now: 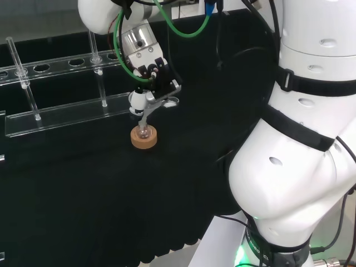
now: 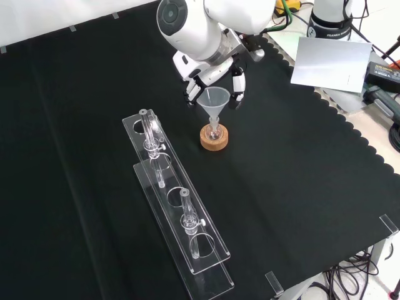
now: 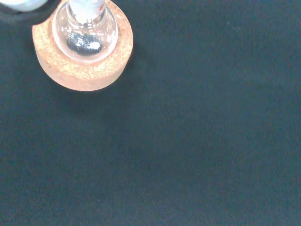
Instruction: Place the funnel on the round-bottom flask.
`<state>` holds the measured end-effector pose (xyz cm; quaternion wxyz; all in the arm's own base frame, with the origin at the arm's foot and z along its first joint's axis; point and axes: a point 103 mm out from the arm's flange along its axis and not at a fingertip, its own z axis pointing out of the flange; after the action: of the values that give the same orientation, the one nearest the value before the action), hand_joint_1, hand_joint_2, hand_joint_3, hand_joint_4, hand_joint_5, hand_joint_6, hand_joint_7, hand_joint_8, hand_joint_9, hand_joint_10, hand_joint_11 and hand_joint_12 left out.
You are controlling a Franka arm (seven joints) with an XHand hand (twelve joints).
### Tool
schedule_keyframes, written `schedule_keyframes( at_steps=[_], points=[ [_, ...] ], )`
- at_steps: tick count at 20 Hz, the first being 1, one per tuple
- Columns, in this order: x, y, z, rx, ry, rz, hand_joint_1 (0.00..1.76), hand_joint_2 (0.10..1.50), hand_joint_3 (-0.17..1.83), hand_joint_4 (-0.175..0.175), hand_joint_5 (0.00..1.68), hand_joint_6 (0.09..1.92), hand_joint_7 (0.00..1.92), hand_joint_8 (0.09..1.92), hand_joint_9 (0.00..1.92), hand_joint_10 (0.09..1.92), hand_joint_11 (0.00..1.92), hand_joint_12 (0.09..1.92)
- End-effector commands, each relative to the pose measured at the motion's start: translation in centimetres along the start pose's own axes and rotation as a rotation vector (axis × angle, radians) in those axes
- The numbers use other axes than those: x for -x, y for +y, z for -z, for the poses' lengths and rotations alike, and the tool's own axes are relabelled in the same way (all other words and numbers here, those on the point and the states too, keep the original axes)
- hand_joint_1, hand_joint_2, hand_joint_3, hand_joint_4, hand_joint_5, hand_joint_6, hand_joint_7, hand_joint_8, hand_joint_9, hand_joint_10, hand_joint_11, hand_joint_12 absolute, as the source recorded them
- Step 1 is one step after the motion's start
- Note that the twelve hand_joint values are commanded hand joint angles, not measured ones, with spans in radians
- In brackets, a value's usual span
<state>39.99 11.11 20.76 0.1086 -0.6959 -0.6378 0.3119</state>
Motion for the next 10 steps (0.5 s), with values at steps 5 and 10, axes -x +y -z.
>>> schedule_keyframes(
  at_steps=[5,10],
  points=[
    [-1.09,-0.37,0.54,-0.005,0.001,0.009,0.70,0.64,0.58,-0.044,0.39,0.47,0.40,0.78,0.75,0.60,0.53,1.33],
    [-1.46,-0.54,0.51,-0.050,0.030,0.034,0.54,0.60,0.42,-0.036,0.17,0.10,0.03,0.42,0.21,0.76,0.25,1.48]
  ],
)
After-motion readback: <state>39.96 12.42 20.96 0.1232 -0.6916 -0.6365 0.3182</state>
